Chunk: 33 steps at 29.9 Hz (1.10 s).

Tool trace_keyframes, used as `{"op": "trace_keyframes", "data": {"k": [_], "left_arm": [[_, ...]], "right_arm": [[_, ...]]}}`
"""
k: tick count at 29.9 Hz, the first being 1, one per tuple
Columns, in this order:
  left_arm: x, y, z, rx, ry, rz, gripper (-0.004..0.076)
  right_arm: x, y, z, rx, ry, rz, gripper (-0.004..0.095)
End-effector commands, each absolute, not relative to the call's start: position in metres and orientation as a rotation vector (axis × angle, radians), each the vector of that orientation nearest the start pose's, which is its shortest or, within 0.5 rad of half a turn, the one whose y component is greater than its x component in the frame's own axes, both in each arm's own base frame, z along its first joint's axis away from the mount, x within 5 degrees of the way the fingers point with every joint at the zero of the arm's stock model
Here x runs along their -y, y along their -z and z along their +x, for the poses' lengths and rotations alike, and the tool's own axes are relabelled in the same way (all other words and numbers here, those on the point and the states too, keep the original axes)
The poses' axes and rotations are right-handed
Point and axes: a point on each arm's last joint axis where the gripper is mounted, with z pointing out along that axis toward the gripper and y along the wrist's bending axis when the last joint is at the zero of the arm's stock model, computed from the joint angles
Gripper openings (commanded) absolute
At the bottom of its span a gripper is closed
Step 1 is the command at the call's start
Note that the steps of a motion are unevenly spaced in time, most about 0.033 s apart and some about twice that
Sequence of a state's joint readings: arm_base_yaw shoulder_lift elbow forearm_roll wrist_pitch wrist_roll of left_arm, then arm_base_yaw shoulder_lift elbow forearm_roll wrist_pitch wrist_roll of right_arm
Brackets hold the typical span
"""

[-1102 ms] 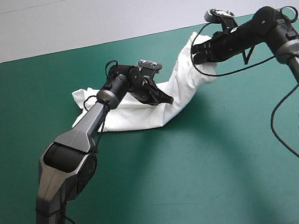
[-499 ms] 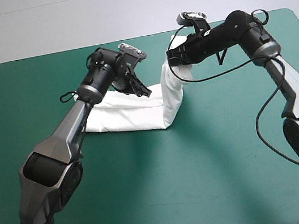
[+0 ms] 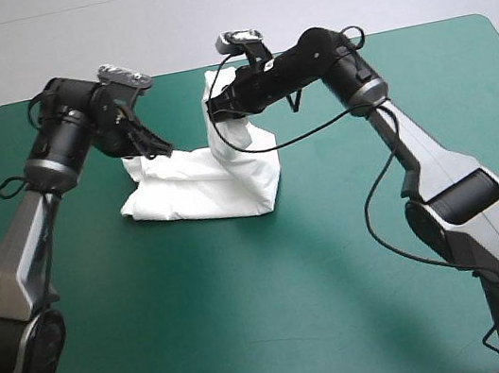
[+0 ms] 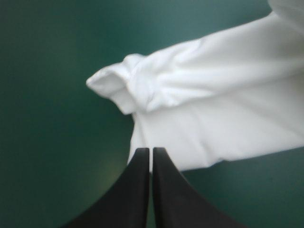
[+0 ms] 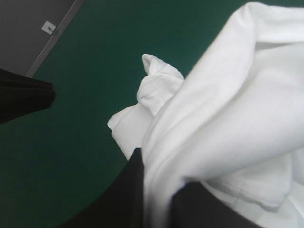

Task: Fold the cloth

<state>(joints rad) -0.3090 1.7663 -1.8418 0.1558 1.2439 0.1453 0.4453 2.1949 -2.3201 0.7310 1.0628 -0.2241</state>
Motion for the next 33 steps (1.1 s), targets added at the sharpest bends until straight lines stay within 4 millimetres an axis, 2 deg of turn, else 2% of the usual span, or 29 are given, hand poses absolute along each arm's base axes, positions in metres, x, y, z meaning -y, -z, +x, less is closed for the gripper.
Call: {"op": "trace_keyframes", "data": {"k": [1,5,8,12,14,18,20,21,25,27,31,33], "left_arm": [[0.069,-0.401,0.329,-2.581,-0.175,0.467,0.0019],[0.052,-0.399,0.304,-2.611,-0.187,0.420,0.0019],[0.048,-0.393,0.290,-2.628,-0.198,0.424,0.0019],[0.045,-0.387,0.278,-2.647,-0.199,0.425,0.0020],[0.044,-0.385,0.275,-2.652,-0.205,0.427,0.0019],[0.044,-0.385,0.273,-2.653,-0.205,0.424,0.0019],[0.044,-0.386,0.273,-2.650,-0.204,0.421,0.0019],[0.044,-0.386,0.273,-2.649,-0.200,0.408,0.0019],[0.044,-0.386,0.274,-2.644,-0.196,0.393,0.0019],[0.045,-0.387,0.276,-2.619,-0.189,0.392,0.0020],[0.049,-0.389,0.280,-2.566,-0.129,0.380,0.0019],[0.051,-0.390,0.282,-2.542,-0.096,0.375,0.0019]], "right_arm": [[-0.281,-0.387,0.410,-2.105,-1.124,-0.645,-0.0013],[-0.310,-0.372,0.414,-2.056,-1.192,-0.657,-0.0013],[-0.333,-0.361,0.416,-1.974,-1.312,-0.650,0.0005],[-0.355,-0.351,0.414,-1.894,-1.409,-0.641,0.0114],[-0.362,-0.347,0.412,-1.882,-1.402,-0.661,0.0225],[-0.364,-0.346,0.411,-1.874,-1.387,-0.673,0.0637],[-0.362,-0.349,0.410,-1.865,-1.372,-0.685,0.0760],[-0.361,-0.353,0.409,-1.860,-1.361,-0.695,0.0765],[-0.342,-0.373,0.407,-1.883,-1.275,-0.742,0.0681],[-0.325,-0.385,0.407,-1.917,-1.189,-0.758,0.0645],[-0.287,-0.402,0.411,-2.015,-1.008,-0.754,0.0632],[-0.273,-0.409,0.415,-2.039,-0.968,-0.699,0.0632]]}}
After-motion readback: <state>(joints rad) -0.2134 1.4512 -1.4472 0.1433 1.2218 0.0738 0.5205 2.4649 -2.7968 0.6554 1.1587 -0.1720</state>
